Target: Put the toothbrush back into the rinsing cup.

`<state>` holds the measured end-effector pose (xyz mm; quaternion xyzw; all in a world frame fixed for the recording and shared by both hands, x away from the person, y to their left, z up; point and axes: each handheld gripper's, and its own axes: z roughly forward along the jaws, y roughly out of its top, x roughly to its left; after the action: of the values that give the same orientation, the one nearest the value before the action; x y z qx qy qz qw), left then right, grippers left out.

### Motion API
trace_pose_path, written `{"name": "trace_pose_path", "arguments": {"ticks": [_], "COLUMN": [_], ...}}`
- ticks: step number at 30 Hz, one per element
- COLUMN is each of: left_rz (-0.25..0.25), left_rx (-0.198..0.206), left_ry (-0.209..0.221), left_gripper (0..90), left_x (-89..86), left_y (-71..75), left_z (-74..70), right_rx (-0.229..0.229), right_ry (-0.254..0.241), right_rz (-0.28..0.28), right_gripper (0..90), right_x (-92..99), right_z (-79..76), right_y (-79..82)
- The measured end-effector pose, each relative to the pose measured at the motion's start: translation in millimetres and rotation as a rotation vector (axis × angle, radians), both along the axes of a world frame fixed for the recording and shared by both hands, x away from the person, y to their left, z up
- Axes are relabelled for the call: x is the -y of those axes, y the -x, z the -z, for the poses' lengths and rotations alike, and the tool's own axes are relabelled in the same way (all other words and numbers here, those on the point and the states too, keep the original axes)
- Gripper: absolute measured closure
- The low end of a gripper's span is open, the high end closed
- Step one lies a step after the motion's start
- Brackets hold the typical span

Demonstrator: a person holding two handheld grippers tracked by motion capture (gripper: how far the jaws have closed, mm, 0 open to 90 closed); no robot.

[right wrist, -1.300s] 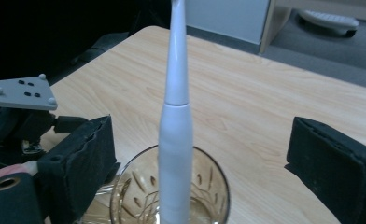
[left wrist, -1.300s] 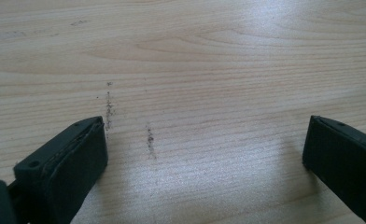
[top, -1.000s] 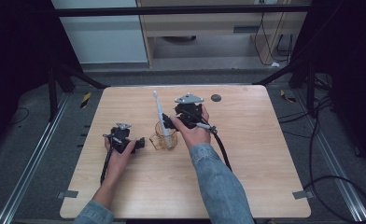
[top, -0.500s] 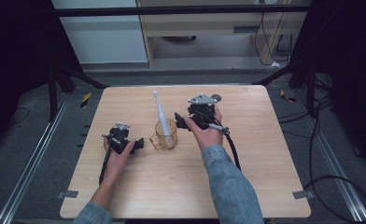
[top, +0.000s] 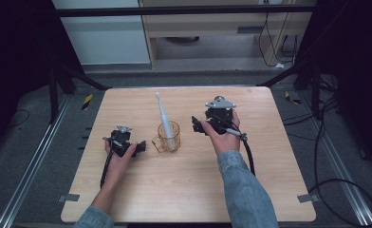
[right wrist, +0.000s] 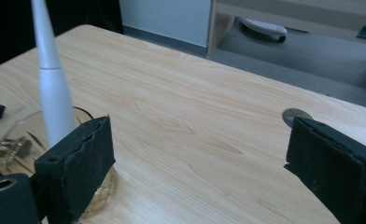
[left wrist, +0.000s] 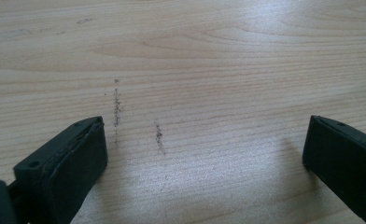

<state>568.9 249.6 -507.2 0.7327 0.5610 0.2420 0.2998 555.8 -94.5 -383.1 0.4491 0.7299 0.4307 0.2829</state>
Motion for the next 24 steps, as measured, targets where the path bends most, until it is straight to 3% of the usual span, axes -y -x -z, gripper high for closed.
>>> {"name": "trace_pose_path", "arguments": {"ticks": [13,24], "left_rz": [0.002,0.006], "left_rx": [0.0,0.001], "left_ry": [-0.001,0.001], "left_gripper": [0.0,0.0], "left_x": [-0.3,-1.2], "left_y": [-0.6,-1.3], "left_z": [0.0,0.1], "right_rx": [-0.066,-0.08], "right_ry": [0.023,0.03], "right_rz": [0.088,0.119], "right_gripper": [7.4,9.1], "right_x": [24.5,39.5], "right_z": [14.5,24.8], "right_y": [-2.7,-6.6]}}
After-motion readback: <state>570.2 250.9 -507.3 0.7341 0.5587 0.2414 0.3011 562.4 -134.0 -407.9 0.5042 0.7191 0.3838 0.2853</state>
